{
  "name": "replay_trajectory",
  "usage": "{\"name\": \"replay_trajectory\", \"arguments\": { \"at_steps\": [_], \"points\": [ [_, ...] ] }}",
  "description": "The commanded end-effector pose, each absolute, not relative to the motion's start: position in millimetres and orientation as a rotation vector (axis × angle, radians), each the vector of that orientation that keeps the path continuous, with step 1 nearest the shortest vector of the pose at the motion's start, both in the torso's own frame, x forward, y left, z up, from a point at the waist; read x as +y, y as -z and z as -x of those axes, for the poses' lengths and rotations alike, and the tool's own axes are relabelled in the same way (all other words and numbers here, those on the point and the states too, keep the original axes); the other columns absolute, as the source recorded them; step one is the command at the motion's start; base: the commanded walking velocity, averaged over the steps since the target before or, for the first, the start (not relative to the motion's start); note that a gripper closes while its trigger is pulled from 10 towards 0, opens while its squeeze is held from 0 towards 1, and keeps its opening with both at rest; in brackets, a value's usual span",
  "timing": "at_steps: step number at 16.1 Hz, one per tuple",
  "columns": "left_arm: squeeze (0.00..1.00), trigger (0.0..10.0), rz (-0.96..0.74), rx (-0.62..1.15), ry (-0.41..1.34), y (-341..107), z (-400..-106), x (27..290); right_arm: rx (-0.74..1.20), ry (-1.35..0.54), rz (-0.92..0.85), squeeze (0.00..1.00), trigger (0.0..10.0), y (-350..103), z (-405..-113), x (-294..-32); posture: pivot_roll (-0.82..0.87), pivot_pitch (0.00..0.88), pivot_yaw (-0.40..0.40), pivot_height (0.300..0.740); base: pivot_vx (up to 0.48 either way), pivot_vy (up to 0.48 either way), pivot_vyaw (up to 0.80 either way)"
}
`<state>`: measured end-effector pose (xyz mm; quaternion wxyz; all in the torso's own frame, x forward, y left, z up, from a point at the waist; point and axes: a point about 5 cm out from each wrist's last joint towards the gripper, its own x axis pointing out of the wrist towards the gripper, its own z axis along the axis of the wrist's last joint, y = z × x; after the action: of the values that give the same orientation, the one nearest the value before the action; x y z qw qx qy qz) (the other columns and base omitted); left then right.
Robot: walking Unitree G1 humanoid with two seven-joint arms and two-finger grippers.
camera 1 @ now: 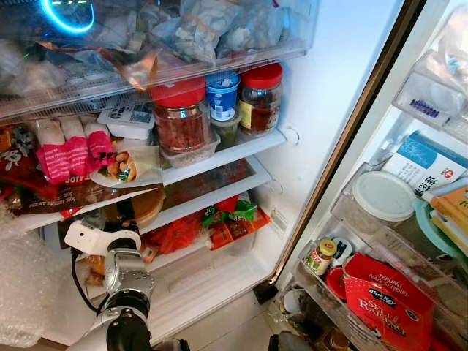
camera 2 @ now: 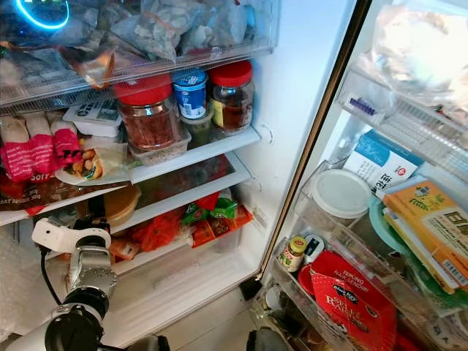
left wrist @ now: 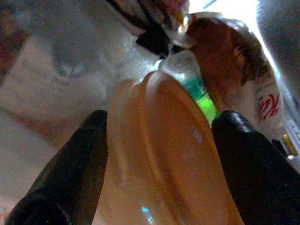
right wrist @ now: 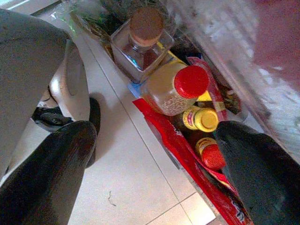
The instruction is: Restocking fridge
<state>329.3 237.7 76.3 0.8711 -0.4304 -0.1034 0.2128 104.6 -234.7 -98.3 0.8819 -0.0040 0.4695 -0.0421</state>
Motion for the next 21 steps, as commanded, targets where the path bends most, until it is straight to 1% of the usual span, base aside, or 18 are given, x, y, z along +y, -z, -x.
{"name": "replay_trajectory", "arguments": {
  "at_steps": [1, 7, 8, 10, 14, 19, 21],
  "points": [
    [0.00, 10.0, 0.891, -0.202, -0.431, -74, -328, 237, 0.985, 0.102, 0.000, 0.00, 10.0, 99, -100, -236, -0.19, 0.092, -0.048, 0.656, 0.000, 0.000, 0.00],
    [0.00, 10.0, 0.905, -0.181, -0.379, -68, -320, 224, 0.985, 0.102, -0.005, 0.00, 10.0, 99, -101, -234, -0.18, 0.091, -0.036, 0.656, 0.000, 0.000, 0.00],
    [0.00, 10.0, 0.916, -0.161, -0.367, -63, -315, 217, 0.984, 0.102, -0.008, 0.00, 10.0, 99, -101, -234, -0.18, 0.092, -0.035, 0.656, 0.000, 0.000, 0.00],
    [0.00, 10.0, 0.923, -0.144, -0.355, -58, -311, 212, 0.983, 0.101, -0.010, 0.00, 10.0, 99, -102, -234, -0.17, 0.091, -0.035, 0.656, 0.000, 0.000, 0.00],
    [0.00, 10.0, 0.946, -0.105, -0.277, -55, -308, 201, 0.980, 0.102, -0.010, 0.00, 10.0, 99, -102, -234, -0.17, 0.088, -0.030, 0.656, 0.000, 0.000, 0.00],
    [0.00, 10.0, 0.965, -0.097, -0.216, -66, -323, 196, 0.980, 0.105, -0.009, 0.00, 10.0, 99, -103, -234, -0.18, 0.087, -0.030, 0.656, 0.000, 0.000, 0.00],
    [0.00, 10.0, 0.997, -0.092, -0.199, -71, -332, 194, 0.979, 0.108, -0.008, 0.00, 10.0, 99, -103, -234, -0.19, 0.084, -0.031, 0.656, 0.000, 0.000, 0.00]
  ]
}}
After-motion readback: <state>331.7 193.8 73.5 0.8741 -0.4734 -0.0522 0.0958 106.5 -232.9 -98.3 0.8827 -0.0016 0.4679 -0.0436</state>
